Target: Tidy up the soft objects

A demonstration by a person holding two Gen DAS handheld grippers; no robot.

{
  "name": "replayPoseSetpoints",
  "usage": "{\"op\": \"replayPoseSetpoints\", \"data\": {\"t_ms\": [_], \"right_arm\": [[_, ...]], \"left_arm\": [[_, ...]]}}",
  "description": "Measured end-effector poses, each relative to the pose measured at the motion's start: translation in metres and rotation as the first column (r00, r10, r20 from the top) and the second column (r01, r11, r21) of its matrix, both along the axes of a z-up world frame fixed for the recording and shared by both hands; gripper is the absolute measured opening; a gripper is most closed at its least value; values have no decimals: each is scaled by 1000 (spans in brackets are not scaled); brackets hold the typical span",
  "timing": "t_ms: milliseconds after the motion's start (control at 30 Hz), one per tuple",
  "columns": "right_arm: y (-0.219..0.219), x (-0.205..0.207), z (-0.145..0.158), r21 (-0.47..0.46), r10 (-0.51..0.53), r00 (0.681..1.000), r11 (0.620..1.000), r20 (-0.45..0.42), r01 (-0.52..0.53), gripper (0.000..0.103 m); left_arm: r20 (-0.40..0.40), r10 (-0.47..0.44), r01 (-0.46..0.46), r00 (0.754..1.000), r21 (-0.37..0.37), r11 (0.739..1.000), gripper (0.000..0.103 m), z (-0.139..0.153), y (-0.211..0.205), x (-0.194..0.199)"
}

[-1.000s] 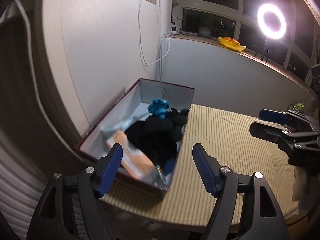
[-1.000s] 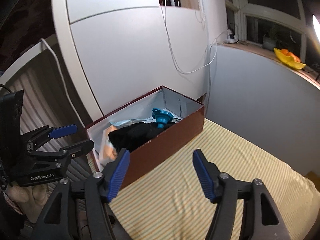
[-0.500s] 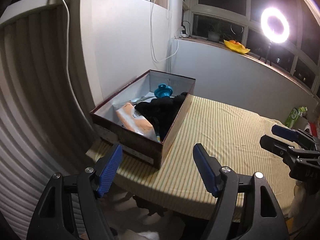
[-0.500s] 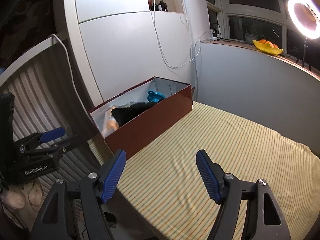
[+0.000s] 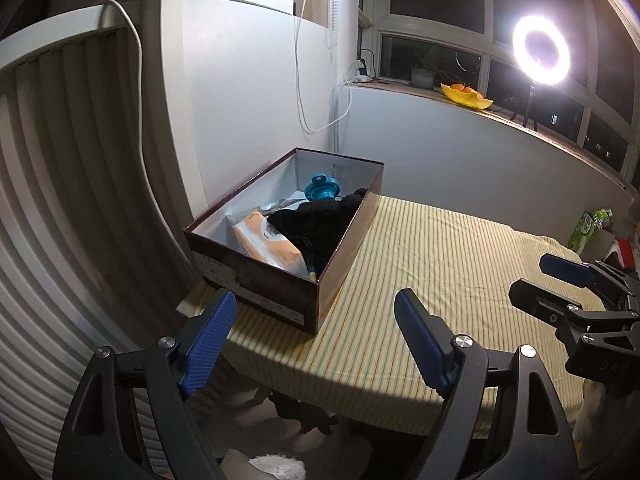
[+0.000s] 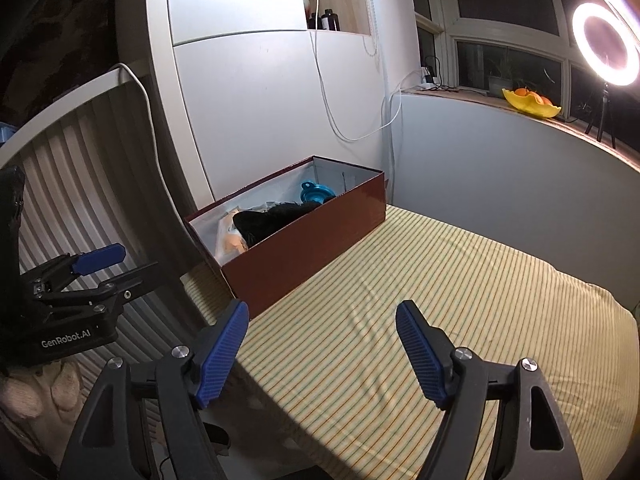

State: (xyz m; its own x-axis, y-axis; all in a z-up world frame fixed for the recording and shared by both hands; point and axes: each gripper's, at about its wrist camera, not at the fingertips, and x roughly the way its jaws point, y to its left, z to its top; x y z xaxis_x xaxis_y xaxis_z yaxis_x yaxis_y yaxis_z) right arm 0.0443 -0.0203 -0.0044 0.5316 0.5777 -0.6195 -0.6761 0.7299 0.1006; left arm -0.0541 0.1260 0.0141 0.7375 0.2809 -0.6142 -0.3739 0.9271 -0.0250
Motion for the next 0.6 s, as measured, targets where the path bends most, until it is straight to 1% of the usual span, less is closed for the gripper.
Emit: {"op": "replayPoseSetpoints", "data": {"t_ms": [600], "right_arm": [[-4, -1, -4, 0, -23, 1000, 1000, -5, 23, 73]], "left_arm": [[-15, 2, -2, 1000, -17, 1000, 82, -5, 0, -2]]}}
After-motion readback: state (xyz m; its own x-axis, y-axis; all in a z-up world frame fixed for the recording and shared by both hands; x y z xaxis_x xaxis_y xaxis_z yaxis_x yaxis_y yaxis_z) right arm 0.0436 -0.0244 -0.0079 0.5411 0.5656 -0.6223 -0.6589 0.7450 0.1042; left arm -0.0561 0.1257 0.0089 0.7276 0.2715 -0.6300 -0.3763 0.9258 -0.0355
